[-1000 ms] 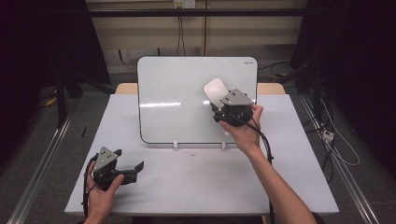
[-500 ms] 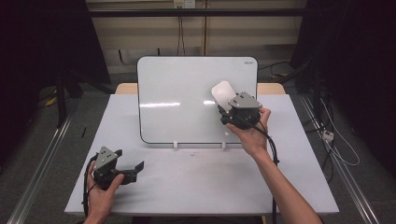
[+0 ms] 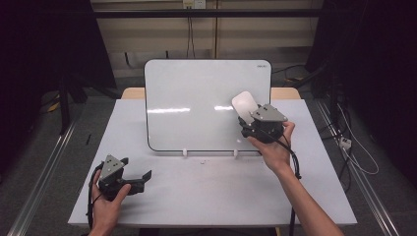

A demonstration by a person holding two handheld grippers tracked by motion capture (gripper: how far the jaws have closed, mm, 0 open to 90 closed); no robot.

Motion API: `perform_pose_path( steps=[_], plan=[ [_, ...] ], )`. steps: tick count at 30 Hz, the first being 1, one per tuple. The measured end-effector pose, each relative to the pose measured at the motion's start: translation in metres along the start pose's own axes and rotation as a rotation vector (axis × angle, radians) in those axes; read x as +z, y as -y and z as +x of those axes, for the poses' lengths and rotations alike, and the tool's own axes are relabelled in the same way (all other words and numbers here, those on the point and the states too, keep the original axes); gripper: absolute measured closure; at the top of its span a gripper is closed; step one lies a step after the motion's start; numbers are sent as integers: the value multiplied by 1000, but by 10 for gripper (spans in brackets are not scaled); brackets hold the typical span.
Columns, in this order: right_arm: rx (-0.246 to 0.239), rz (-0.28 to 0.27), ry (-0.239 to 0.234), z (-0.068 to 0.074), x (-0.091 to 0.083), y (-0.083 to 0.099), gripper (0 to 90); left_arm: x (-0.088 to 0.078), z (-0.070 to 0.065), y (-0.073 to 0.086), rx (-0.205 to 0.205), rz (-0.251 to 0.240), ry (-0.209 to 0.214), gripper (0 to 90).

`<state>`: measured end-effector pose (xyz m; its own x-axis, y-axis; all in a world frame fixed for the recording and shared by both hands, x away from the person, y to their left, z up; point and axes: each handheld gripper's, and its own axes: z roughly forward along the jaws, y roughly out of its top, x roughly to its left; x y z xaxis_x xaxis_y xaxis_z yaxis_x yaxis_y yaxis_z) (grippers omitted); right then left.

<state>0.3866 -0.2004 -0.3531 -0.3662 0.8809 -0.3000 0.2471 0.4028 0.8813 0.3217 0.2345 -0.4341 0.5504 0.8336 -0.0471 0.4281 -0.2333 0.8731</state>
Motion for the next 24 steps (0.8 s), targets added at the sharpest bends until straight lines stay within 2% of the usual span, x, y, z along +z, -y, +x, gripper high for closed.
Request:
perform_pose_path(
  steps=[21, 24],
  plan=[
    [23, 37, -3, 0, -12, 26, 317, 0, 0, -1, -3, -5, 2, 46],
    [12, 56, -7, 3, -11, 32, 317, -1, 0, -1, 3, -4, 2, 46]
  ],
)
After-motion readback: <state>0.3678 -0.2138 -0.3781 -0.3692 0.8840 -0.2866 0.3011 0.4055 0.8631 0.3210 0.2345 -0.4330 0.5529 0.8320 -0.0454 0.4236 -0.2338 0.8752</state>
